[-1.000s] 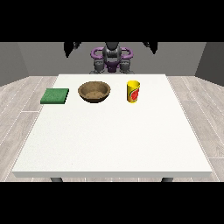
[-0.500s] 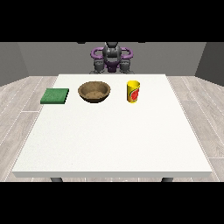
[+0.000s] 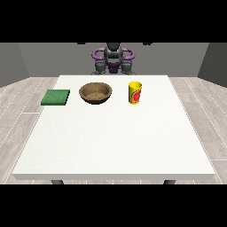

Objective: Pick the cup and pour the ball into the bowl, then pick the bowl and place it on the pad

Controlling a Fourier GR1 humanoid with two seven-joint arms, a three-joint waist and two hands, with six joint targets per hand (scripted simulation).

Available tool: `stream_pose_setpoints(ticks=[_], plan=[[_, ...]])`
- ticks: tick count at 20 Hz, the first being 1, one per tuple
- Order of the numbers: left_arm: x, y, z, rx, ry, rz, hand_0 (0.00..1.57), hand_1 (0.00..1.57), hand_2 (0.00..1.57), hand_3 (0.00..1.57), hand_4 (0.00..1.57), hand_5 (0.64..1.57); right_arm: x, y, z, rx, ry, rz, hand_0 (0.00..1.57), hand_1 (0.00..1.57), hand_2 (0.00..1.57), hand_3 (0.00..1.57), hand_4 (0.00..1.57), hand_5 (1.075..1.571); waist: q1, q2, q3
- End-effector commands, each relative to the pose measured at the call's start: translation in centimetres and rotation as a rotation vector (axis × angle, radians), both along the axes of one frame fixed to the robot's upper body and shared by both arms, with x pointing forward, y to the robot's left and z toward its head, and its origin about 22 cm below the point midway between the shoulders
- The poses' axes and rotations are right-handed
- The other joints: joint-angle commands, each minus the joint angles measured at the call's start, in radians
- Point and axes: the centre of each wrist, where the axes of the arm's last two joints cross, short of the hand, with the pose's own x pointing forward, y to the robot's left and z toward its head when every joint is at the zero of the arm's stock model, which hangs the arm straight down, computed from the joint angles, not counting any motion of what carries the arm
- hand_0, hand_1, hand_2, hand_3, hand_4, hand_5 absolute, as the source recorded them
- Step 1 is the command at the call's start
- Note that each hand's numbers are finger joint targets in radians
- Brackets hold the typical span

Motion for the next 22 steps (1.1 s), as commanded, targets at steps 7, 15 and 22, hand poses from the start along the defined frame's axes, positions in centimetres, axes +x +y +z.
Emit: stream_pose_setpoints(ticks=[7,15,22], plan=[[5.0,1.4,3.7,0.147,-0.314,0.134,0.00,0.00,0.00,0.00,0.00,1.456,1.6,-2.1,2.8,0.023,-0.256,0.084,0.00,0.00,0.00,0.00,0.00,1.569,-0.110,0.333,0.0011],[3.9,4.5,-7.5,0.141,-0.287,0.219,0.00,0.00,0.00,0.00,0.00,1.409,0.3,-5.4,3.7,0.000,-0.335,0.094,0.00,0.00,0.00,0.00,0.00,1.568,-0.151,0.414,0.0003],[6.6,5.3,-10.7,0.148,-0.221,0.160,0.00,0.00,0.00,0.00,0.00,1.409,1.2,-6.2,4.7,0.022,-0.310,0.032,0.00,0.00,0.00,0.00,0.00,1.569,-0.104,0.364,0.0003]])
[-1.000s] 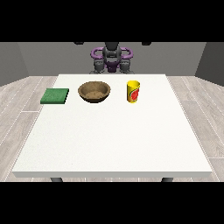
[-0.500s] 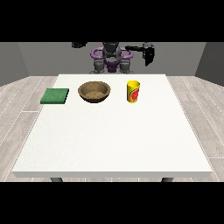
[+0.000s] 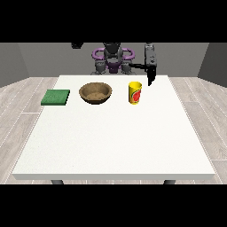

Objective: Pick the cup and pour the ball into the bowl, then pick the bowl and place it on the pad

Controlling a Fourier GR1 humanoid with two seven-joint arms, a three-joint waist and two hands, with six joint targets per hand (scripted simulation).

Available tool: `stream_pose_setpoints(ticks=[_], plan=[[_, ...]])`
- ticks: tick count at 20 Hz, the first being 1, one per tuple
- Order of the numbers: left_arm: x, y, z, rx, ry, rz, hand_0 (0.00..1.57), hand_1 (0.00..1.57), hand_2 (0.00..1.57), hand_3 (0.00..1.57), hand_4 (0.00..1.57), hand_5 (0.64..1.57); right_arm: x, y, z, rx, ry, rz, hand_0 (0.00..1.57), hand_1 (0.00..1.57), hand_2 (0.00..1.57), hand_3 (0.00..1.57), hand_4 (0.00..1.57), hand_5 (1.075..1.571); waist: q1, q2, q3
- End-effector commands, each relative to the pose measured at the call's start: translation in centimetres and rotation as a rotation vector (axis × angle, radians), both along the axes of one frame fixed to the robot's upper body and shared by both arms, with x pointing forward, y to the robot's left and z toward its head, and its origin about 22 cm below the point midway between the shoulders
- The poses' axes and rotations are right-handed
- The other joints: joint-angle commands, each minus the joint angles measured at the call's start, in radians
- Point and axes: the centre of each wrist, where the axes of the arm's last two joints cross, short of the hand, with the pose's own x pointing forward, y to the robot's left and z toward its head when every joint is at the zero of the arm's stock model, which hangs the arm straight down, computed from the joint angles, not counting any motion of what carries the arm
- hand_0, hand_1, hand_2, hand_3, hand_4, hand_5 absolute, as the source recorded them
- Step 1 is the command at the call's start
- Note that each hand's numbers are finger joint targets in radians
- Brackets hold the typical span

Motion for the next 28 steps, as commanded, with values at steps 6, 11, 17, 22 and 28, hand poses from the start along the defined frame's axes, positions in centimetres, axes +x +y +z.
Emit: stream_pose_setpoints(ticks=[6,11,17,22,28], plan=[[0.5,0.8,-5.5,-0.036,0.040,0.056,0.00,0.00,0.00,0.00,0.00,1.443,-1.0,-3.3,1.2,-0.002,0.009,0.029,0.00,0.00,0.00,0.00,0.00,1.567,-0.048,0.000,-0.0001],[2.2,0.3,-4.9,-0.026,0.002,0.042,0.00,0.00,0.00,0.00,0.00,1.421,-0.6,-4.1,-1.1,0.021,-0.019,-0.013,0.00,0.00,0.00,0.00,0.00,1.568,-0.034,0.037,0.0002],[2.0,0.1,-6.7,-0.019,0.036,0.102,0.00,0.00,0.00,0.00,0.00,1.435,-2.1,-7.4,0.0,0.005,-0.040,0.035,0.00,0.00,0.00,0.00,0.00,1.567,-0.108,0.023,0.0005],[3.4,4.0,-5.0,-0.028,-0.040,0.157,0.00,0.00,0.00,0.00,0.00,1.409,-3.5,-8.3,2.0,-0.009,-0.144,0.055,0.00,0.00,0.00,0.00,0.00,1.567,-0.154,0.121,-0.0001],[0.7,5.6,-7.7,0.251,-0.104,0.337,1.32,1.32,1.57,1.57,1.02,1.487,-4.5,-9.3,2.9,-0.013,-0.140,0.090,0.00,0.00,0.00,0.00,0.00,1.560,-0.209,0.143,0.0002]])
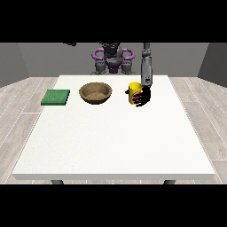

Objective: Pick the cup and pour the ball into the bowl, then pick the bowl and place it on the pad

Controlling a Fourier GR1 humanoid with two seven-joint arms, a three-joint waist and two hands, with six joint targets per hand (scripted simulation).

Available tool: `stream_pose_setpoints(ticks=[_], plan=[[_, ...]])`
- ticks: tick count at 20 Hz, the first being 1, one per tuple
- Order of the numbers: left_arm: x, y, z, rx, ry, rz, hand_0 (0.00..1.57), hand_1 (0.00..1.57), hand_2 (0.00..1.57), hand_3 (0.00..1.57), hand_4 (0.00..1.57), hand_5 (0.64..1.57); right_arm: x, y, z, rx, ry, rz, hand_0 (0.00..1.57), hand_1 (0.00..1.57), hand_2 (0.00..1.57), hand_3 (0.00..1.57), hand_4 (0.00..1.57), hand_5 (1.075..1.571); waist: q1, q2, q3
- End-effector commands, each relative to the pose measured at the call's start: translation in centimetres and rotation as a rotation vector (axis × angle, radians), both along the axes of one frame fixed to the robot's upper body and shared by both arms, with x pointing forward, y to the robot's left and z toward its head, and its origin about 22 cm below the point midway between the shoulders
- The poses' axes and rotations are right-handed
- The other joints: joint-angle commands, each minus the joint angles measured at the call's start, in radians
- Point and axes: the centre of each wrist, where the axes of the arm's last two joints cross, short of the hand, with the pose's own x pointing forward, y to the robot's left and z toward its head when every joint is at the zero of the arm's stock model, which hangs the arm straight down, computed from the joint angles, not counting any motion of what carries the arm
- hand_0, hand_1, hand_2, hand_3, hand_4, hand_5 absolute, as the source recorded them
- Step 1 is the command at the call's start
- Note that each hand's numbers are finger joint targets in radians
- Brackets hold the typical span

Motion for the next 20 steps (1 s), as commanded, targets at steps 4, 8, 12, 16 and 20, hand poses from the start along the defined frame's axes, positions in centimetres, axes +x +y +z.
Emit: stream_pose_setpoints(ticks=[4,8,12,16,20], plan=[[-0.1,0.8,-0.4,0.156,0.033,0.051,1.32,1.32,1.57,1.57,1.08,1.484,-0.4,-3.0,1.9,0.001,0.006,-0.018,0.00,0.00,0.00,0.00,0.09,1.561,-0.004,-0.016,0.0000],[1.9,-3.8,1.0,0.250,0.099,0.015,1.34,1.34,1.57,1.57,1.10,1.498,1.8,-5.0,-2.3,0.029,0.145,-0.077,0.00,0.00,0.00,0.00,0.12,1.559,0.056,-0.168,0.0021],[3.8,-6.2,2.8,0.369,0.109,0.023,1.36,1.36,1.57,1.57,1.12,1.499,2.4,-5.6,-0.7,0.027,0.153,-0.084,0.00,0.00,0.00,0.00,0.19,1.558,0.063,-0.191,0.0013],[4.8,-6.7,3.8,0.542,0.099,0.129,1.39,1.39,1.57,1.57,1.10,1.526,1.8,-3.1,-1.6,0.022,0.179,-0.016,0.00,0.00,0.00,0.00,0.24,1.560,0.015,-0.181,0.0006],[6.7,-9.2,5.9,0.700,0.116,0.222,1.43,1.43,1.57,1.57,1.01,1.558,3.2,-4.9,-2.7,0.021,0.197,-0.014,0.00,0.00,0.00,0.00,0.28,1.560,0.006,-0.191,0.0026]])
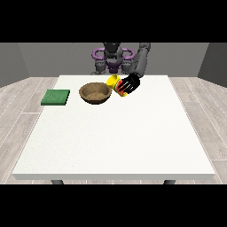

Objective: Pick the cup and pour the ball into the bowl, then pick the bowl and place it on the pad

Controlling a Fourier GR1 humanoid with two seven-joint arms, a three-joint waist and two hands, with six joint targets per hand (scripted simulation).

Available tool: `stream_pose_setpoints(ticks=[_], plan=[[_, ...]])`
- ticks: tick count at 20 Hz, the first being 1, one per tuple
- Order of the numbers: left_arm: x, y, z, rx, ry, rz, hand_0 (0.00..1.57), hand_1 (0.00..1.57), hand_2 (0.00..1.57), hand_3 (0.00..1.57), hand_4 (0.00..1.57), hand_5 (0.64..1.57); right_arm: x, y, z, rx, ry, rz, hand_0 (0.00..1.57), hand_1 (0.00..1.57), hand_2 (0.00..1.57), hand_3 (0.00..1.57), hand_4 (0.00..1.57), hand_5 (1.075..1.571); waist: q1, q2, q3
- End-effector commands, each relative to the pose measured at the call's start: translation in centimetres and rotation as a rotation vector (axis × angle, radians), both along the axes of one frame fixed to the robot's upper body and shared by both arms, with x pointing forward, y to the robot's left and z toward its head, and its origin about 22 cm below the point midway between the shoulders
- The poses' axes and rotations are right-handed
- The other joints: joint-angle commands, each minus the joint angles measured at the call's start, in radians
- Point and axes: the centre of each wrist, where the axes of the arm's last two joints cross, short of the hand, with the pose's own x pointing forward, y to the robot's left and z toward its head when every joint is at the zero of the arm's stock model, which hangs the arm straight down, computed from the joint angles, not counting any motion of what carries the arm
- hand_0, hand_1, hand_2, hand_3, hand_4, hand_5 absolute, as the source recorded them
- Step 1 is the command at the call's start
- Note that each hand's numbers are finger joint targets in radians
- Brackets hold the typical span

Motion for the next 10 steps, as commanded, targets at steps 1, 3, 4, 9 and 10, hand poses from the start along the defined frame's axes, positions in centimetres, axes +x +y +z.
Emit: stream_pose_setpoints(ticks=[1,3,4,9,10], plan=[[1.9,-1.1,2.3,0.165,-0.003,0.097,1.41,1.41,1.57,1.57,0.97,1.562,0.8,-0.4,0.1,-0.011,0.001,0.001,0.00,0.00,0.00,0.00,0.28,1.560,-0.014,-0.016,0.0002],[2.0,-1.6,2.3,0.184,-0.016,0.104,1.41,1.41,1.57,1.57,0.97,1.562,0.5,0.3,0.8,0.006,-0.028,0.026,0.00,0.00,0.00,0.00,0.30,1.562,-0.020,0.021,-0.0013],[3.0,-3.3,4.0,0.172,-0.018,0.130,1.41,1.41,1.57,1.57,0.97,1.562,0.9,0.0,0.4,-0.004,-0.013,0.030,0.00,0.00,0.00,0.00,0.31,1.562,-0.035,0.013,-0.0009],[3.5,-2.6,4.5,0.310,-0.074,0.188,1.39,1.39,1.57,1.57,0.92,1.561,0.8,0.6,-0.4,-0.013,-0.064,0.022,0.00,0.00,0.00,0.00,0.35,1.564,-0.028,0.062,-0.0009],[4.1,-2.4,5.6,0.364,-0.091,0.199,1.36,1.36,1.57,1.57,0.84,1.566,1.1,1.5,0.2,0.008,-0.050,0.031,0.00,0.00,0.00,0.00,0.34,1.562,-0.023,0.052,-0.0010]])
